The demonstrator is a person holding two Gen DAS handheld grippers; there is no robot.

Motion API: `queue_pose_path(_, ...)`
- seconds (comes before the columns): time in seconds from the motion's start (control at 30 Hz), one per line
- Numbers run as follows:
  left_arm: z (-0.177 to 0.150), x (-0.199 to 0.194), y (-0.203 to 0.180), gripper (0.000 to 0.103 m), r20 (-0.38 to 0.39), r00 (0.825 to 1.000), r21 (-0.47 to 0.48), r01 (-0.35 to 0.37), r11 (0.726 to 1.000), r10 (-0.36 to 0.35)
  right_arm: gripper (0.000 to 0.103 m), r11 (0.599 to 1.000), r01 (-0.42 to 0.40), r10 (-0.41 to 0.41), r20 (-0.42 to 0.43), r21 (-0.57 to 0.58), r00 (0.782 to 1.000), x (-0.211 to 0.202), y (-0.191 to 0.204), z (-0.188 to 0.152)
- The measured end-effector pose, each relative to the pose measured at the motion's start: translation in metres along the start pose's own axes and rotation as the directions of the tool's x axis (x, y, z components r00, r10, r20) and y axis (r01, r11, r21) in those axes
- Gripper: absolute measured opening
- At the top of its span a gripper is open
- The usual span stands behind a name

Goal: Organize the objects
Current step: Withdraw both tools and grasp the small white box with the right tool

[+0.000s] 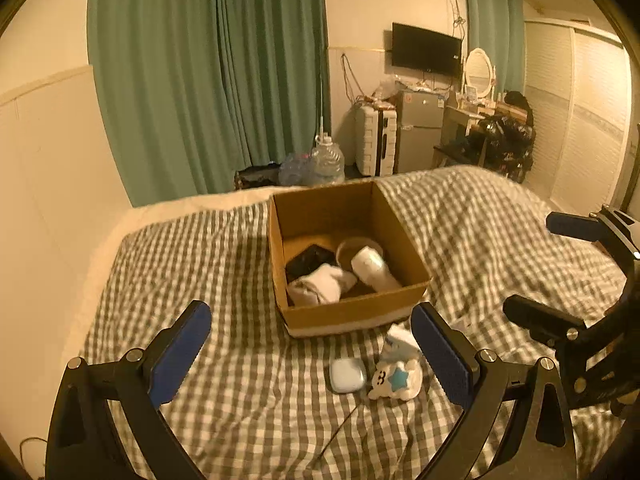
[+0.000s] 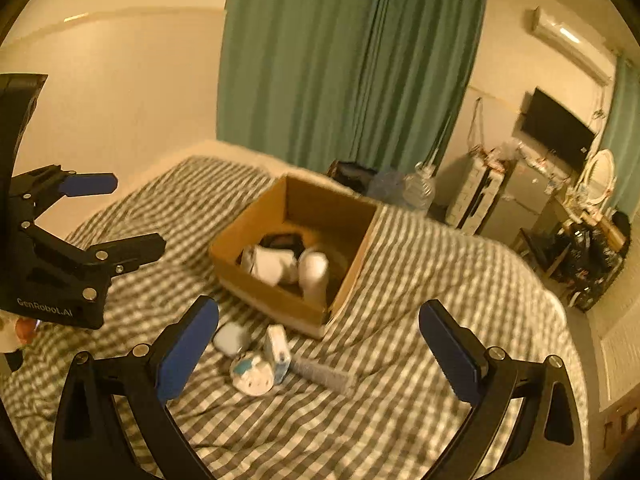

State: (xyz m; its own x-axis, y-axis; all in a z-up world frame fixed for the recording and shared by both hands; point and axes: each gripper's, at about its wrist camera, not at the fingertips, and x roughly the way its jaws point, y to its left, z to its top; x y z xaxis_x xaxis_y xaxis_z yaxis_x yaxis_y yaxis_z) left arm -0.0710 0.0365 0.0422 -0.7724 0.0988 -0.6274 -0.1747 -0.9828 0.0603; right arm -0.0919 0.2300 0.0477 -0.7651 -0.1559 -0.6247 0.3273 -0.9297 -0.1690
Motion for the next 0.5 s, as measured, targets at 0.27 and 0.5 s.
queue_pose_path(0.27, -0.043, 0.068, -0.004, 0.103, -0.111, 0.993, -0.014, -0.032, 0.999, 0.03, 0.101, 0.997, -0.063, 0.068, -0.11, 0.045, 0.992, 0.064, -0.001, -0.03)
queue_pose_path(0.5, -0.073, 0.13, 0.005, 0.103, -0.229, 0.973, -0.039, -0.049, 0.998, 0.039, 0.092, 0.993, -0.087, 0.104, -0.235, 0.082, 0.966, 0.128, -0.003, -0.053)
